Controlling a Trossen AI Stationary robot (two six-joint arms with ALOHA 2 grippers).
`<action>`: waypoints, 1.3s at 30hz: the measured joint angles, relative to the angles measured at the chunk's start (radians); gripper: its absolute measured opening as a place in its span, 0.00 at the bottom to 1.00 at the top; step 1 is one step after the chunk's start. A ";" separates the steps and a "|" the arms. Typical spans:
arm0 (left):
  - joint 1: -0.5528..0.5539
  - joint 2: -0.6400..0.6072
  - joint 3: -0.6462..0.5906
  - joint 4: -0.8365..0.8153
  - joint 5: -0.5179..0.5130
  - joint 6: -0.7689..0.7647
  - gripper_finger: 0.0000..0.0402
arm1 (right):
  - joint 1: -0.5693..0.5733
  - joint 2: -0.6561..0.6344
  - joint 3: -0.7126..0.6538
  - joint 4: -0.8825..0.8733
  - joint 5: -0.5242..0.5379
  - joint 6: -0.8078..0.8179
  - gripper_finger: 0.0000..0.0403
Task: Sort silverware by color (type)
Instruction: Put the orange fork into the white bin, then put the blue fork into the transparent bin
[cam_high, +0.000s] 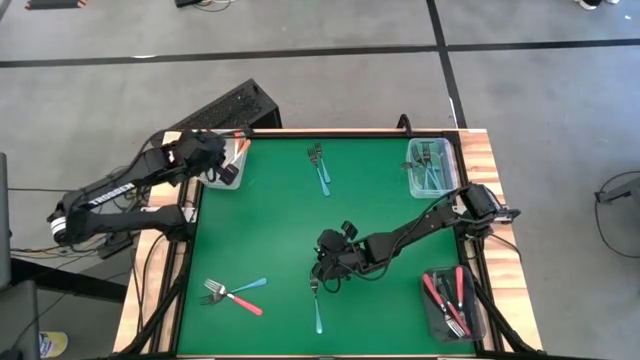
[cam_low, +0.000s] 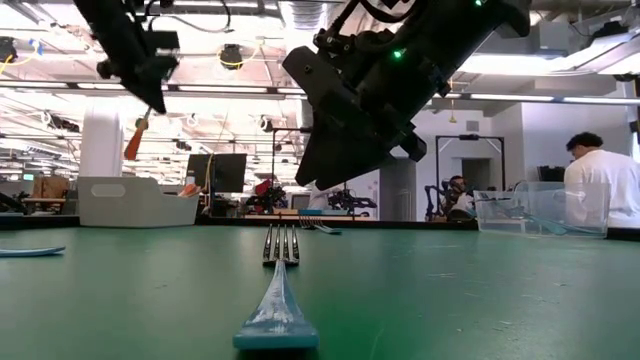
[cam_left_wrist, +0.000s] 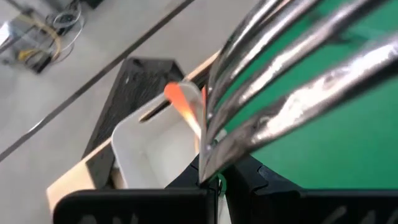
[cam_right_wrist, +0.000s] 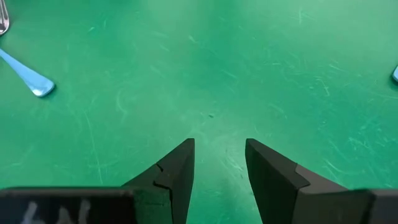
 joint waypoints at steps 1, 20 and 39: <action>0.015 0.014 -0.008 -0.001 0.000 0.000 0.00 | 0.000 0.000 0.000 0.000 0.000 0.000 0.42; 0.299 0.188 -0.200 0.257 0.085 -0.040 0.07 | 0.003 0.000 0.000 -0.001 -0.004 0.001 0.42; 0.218 0.176 -0.220 0.318 0.206 0.041 0.32 | 0.005 0.030 -0.002 -0.002 -0.009 -0.014 0.42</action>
